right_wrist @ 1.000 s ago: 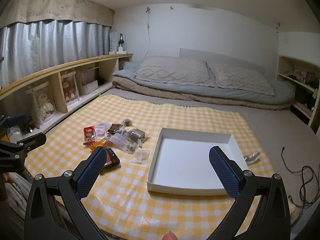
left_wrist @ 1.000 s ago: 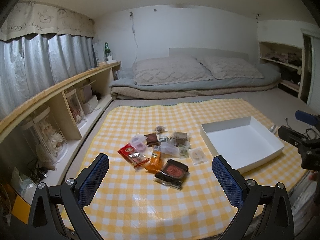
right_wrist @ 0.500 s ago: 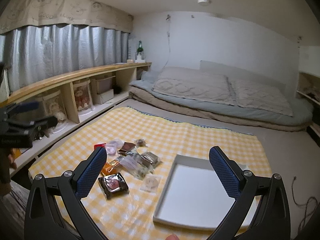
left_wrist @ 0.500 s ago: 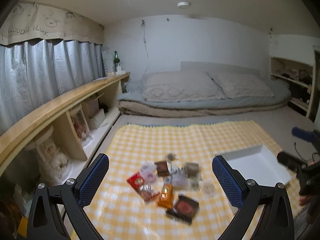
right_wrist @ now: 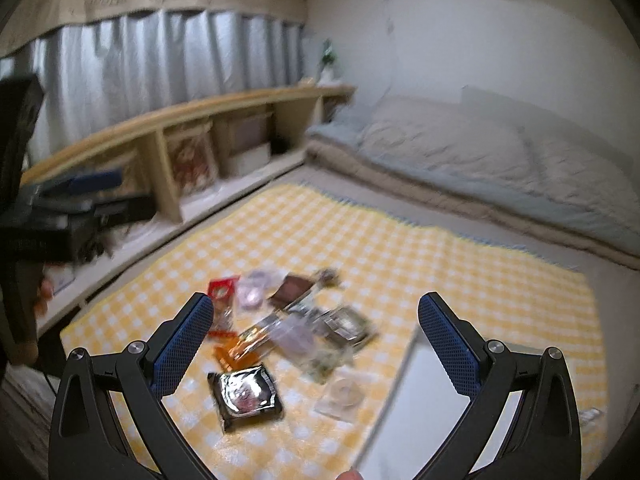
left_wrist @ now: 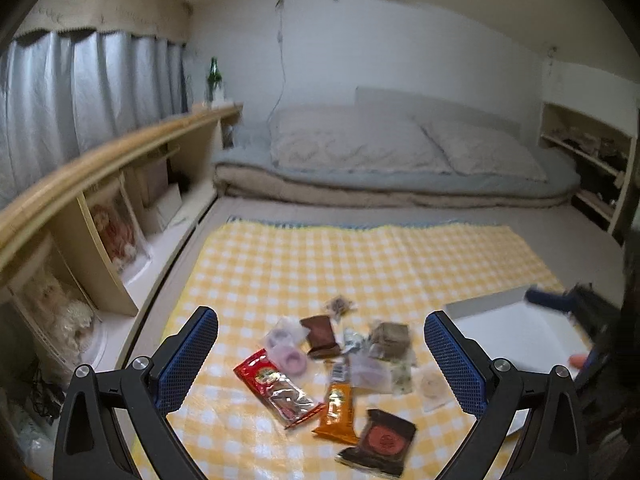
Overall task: Organize snacks
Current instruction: 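Grasp the orange bar with the left tool while the right tool grasps the dark square cake, then carry both snacks into the white tray and open both tools to release, then withdraw both tools from the tray back toward the snack pile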
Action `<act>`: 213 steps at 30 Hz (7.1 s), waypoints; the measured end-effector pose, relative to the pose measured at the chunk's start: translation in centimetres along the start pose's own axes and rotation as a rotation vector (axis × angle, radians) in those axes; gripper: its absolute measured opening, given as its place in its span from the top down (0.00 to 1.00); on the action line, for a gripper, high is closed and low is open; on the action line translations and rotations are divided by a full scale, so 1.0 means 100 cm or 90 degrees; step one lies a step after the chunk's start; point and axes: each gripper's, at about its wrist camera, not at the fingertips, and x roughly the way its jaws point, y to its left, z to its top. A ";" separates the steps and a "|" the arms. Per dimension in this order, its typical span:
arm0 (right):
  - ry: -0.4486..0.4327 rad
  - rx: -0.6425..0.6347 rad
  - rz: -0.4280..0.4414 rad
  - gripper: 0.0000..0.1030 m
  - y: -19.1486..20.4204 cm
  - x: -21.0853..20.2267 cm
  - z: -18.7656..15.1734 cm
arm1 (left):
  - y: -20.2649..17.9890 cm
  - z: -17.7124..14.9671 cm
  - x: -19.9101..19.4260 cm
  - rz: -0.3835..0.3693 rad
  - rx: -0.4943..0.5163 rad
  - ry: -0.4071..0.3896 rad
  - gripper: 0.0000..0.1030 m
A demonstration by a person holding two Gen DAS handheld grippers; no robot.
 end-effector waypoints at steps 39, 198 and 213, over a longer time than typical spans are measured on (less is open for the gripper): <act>0.323 -0.030 0.265 0.20 0.033 0.149 -0.121 | -0.040 -0.047 0.279 -0.084 0.058 0.380 0.59; 0.131 0.244 -0.264 0.00 -0.156 -0.130 -0.123 | -0.194 -0.045 0.072 -0.186 0.049 0.169 0.00; 0.078 0.198 -0.222 0.00 -0.110 -0.110 -0.071 | -0.117 -0.024 0.006 -0.132 0.021 0.105 0.00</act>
